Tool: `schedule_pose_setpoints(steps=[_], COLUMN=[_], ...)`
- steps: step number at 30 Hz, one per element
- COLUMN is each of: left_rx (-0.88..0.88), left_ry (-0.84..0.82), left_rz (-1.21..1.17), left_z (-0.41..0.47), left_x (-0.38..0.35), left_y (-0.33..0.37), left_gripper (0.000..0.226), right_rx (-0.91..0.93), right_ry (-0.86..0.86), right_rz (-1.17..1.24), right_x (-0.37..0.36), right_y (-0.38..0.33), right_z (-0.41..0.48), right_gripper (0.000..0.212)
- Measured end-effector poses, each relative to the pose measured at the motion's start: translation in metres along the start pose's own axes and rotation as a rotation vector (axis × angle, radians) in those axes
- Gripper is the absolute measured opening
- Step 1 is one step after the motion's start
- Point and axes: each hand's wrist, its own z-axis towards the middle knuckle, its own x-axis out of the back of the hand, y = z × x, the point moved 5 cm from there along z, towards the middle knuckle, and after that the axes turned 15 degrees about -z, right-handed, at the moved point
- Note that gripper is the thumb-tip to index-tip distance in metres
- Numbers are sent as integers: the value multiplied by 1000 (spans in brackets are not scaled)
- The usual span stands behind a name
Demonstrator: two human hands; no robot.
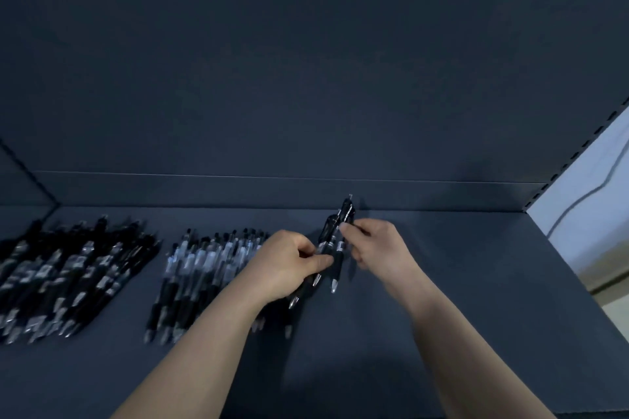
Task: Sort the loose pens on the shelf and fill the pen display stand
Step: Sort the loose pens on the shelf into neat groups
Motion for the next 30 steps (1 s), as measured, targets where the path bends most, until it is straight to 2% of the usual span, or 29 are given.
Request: schedule_pose_setpoints(steps=[4,9,13,16,18,20,22,24,27,30], left_rx=[-3,21,41,36,27,17,35,63,76,41], left_ry=[41,94,151,240,361,489,549,564,568,578], left_rz=[-27,-45,-64,-67,-47,-8,34,108,204,233], left_z=[-23,-54,-76,-88,-97,-103,-107,-107,-108,-107], left_x=[55,132,190,225,247,267,280,288,294,297], left_y=[-18,-50,-83,-104,-115,-127,-140,-152,-160,-165], left_gripper=[29,24,30,29,29,29,31,29,27,37], right_rx=[-46,8,19,20,5,-18,-13,25,107,152], right_ry=[-119,-208,-240,-245,-244,-228,-186,-118,-12,79], right_rz=[137,128,167,188,194,130,-8,-136,-241,-317], right_x=[-55,-127,-187,-225,-249,-271,-287,-295,-299,-298], right_y=[-42,-103,-140,-158,-166,-169,-171,-175,-180,-180], right_z=[-10,-22,-26,-28,-29,-27,-22,-20,-22,-28], right_gripper=[32,25,17,11,3,6,9,13,41,41])
